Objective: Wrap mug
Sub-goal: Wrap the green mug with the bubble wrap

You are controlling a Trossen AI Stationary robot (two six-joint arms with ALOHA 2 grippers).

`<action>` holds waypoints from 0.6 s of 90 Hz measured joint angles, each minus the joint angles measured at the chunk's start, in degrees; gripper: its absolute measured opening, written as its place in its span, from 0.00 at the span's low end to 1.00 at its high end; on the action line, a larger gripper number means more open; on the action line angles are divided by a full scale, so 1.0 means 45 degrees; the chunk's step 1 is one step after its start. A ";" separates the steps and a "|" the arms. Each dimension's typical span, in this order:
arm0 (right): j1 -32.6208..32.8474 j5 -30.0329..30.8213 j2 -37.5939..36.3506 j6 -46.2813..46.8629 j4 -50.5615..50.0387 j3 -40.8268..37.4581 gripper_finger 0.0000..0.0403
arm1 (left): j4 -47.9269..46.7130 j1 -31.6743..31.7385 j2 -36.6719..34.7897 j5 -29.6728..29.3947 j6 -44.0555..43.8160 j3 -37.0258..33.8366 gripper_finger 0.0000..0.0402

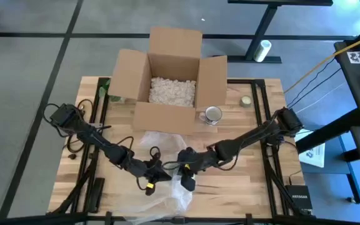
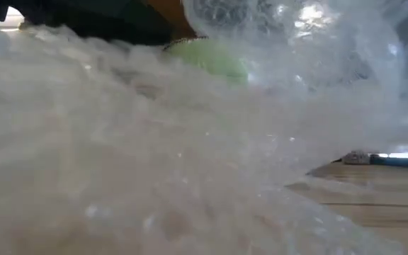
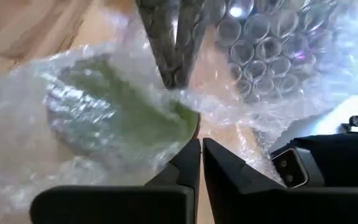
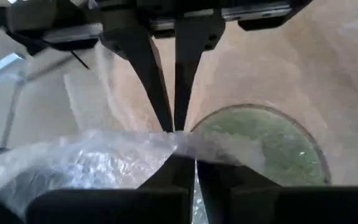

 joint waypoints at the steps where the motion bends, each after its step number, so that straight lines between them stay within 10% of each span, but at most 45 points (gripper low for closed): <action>1: -0.0014 -0.0054 0.0077 -0.0010 -0.0194 0.0128 0.00 | 0.0029 0.0000 -0.0022 0.0000 0.0016 0.0000 0.00; 54: -0.0557 -0.2147 0.2489 0.0132 -0.1997 0.2292 0.00 | 0.0774 -0.1078 -0.0843 -0.0991 0.1000 0.0000 0.00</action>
